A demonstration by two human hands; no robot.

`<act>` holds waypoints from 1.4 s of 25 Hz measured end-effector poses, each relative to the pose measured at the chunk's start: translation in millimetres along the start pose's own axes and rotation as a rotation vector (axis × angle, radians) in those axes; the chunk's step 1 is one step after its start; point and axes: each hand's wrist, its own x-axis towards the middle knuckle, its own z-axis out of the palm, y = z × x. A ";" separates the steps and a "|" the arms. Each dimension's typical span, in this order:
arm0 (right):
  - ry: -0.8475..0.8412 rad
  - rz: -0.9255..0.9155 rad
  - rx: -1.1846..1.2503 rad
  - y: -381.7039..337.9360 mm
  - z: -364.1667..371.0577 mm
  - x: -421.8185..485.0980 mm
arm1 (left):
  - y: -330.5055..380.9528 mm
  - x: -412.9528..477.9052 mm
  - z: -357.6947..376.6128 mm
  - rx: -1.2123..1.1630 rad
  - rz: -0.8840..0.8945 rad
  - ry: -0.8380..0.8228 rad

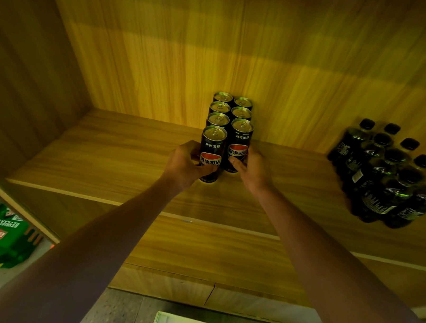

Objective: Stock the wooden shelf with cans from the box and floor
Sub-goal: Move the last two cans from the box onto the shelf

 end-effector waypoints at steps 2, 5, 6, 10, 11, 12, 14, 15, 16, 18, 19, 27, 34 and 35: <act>-0.041 0.007 -0.034 -1.1 -4.9 -3.8 | 1.4 -2.7 -2.4 0.112 -0.020 -0.008; -0.066 0.025 -0.185 -6.0 -16.4 -17.9 | 3.6 -15.7 -13.1 0.326 -0.043 -0.056; -0.069 0.021 -0.246 -9.6 -21.1 -25.2 | 5.1 -22.8 -19.3 0.414 -0.023 -0.081; -0.130 0.004 -0.465 -35.8 -41.5 -67.1 | 18.0 -61.4 -50.5 0.801 0.142 -0.235; -0.138 0.000 -0.500 -43.3 -45.5 -79.0 | 22.8 -71.8 -57.2 0.871 0.182 -0.270; -0.133 -0.005 -0.528 -52.4 -50.5 -94.3 | 29.4 -84.1 -64.2 0.928 0.236 -0.300; -0.125 -0.021 -0.584 -70.5 -59.7 -128.2 | 45.4 -111.1 -75.6 1.003 0.345 -0.335; -0.122 -0.030 -0.618 -78.8 -64.2 -146.3 | 53.6 -125.4 -80.3 1.020 0.385 -0.342; -0.116 -0.037 -0.651 -87.0 -67.8 -164.7 | 60.8 -139.9 -84.8 1.023 0.414 -0.348; -0.113 -0.023 -0.697 -101.9 -74.0 -200.5 | 72.7 -167.0 -91.3 1.010 0.454 -0.358; -0.119 -0.010 -0.708 -107.8 -75.8 -216.0 | 76.4 -178.7 -93.8 1.004 0.473 -0.361; -0.097 0.009 -0.741 -151.3 -96.2 -304.5 | 106.6 -242.1 -113.5 0.985 0.547 -0.353; -0.143 -0.110 -0.706 -177.1 -70.0 -284.2 | 88.4 -250.4 -150.0 0.969 0.410 -0.284; -0.160 -0.136 -0.687 -182.6 -58.1 -278.1 | 80.1 -252.1 -159.7 0.972 0.379 -0.279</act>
